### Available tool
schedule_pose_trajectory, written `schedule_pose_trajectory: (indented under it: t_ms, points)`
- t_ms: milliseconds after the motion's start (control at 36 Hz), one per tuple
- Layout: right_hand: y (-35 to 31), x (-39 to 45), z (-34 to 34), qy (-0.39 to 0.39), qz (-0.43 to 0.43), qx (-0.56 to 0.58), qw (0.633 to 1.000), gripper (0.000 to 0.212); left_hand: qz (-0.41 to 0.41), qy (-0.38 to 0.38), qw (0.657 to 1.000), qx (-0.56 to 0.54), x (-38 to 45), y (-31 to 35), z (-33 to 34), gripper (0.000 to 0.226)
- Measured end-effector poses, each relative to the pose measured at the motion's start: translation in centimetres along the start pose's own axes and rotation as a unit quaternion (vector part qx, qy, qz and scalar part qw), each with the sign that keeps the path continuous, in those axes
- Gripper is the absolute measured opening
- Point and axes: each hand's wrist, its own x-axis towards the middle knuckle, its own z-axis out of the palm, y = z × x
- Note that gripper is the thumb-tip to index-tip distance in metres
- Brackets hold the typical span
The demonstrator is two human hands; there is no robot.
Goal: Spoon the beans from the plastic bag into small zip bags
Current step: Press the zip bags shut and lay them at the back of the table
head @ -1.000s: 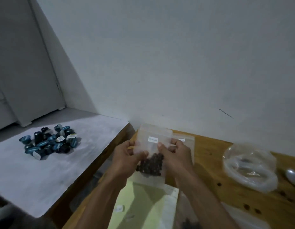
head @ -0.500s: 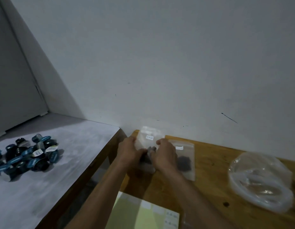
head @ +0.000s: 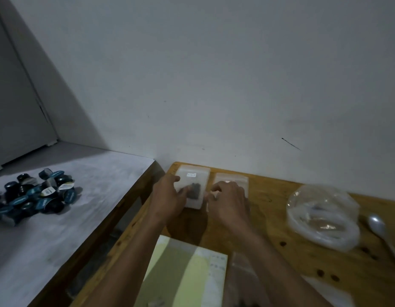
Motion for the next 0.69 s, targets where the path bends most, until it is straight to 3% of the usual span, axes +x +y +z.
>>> schedule_pose_trajectory:
  t_ms: [139, 250, 472, 583, 639, 694]
  points:
    - [3.0, -3.7, -4.8, -0.030, -0.017, 0.065, 0.997, 0.013, 0.050, -0.001, 0.999, -0.016, -5.1, 2.3, -1.1, 0.047]
    - [6.1, -7.2, -8.7, -0.069, -0.017, 0.065, 0.995, 0.022, 0.076, -0.019, 0.996, -0.040, -9.6, 3.8, -0.6, 0.043]
    - [13.1, -13.8, -14.1, -0.034, 0.082, -0.008, 0.996, 0.032, 0.118, -0.083, 0.986, -0.083, -16.7, 8.3, 2.9, 0.036]
    - [15.9, -16.1, -15.6, -0.056, 0.153, -0.018, 0.986, 0.034, 0.126, -0.140, 0.982, -0.009, -19.1, 10.1, 6.1, 0.037]
    - [16.4, -17.0, -16.1, -0.073, 0.161, 0.002, 0.984, 0.022, 0.124, -0.164, 0.978, 0.045, -19.8, 10.5, 7.8, 0.034]
    - [16.8, -17.4, -16.1, -0.079, 0.166, 0.003, 0.983, 0.028, 0.125, -0.175, 0.973, 0.087, -20.3, 10.9, 8.9, 0.036]
